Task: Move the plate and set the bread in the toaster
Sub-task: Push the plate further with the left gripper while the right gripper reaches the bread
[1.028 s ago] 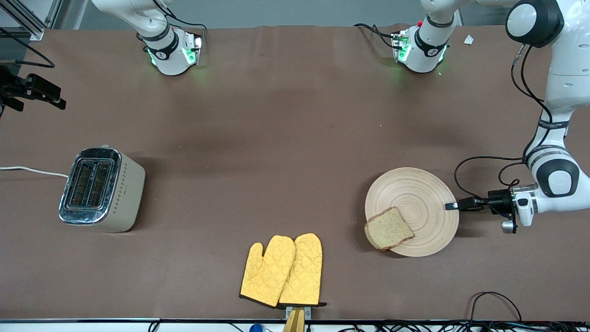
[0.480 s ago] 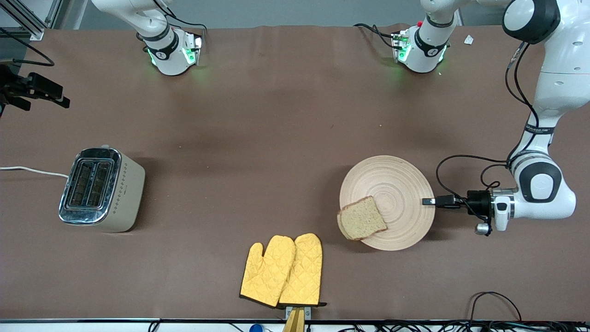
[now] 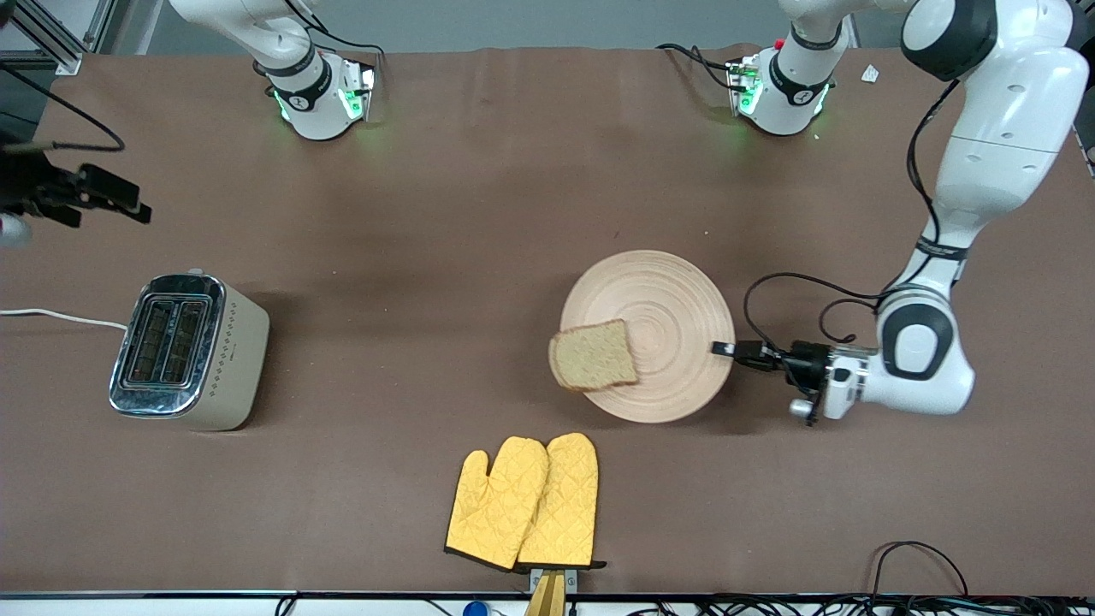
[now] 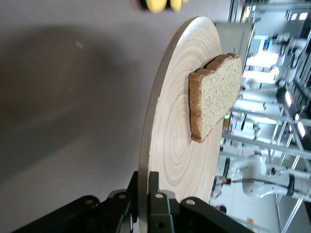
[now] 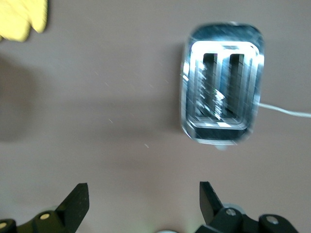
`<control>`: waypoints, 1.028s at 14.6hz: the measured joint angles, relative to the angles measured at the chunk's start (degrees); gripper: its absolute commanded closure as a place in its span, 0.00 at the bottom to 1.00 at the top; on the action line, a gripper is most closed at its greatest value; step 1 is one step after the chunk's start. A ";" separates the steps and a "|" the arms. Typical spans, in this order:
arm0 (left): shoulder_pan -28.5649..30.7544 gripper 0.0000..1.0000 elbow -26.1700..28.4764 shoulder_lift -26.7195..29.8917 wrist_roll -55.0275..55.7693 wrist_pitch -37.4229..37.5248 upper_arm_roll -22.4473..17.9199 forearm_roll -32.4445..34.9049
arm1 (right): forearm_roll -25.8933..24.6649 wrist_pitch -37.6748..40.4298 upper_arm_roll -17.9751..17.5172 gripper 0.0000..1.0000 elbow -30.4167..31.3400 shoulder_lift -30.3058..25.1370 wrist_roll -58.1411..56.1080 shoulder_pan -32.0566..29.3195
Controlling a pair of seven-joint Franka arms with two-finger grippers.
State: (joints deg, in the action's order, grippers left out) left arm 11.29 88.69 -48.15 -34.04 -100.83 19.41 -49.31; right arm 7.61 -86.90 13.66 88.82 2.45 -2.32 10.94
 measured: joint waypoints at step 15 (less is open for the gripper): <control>-20.12 1.00 6.57 -1.41 -6.66 -20.84 0.92 -9.30 | 3.36 -46.22 -11.97 0.00 22.14 16.12 17.45 5.38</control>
State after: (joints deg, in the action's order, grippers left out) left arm -8.84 95.26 -49.56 -40.71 -121.67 20.33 -58.61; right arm 10.96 -133.12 1.68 110.96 18.57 15.13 16.31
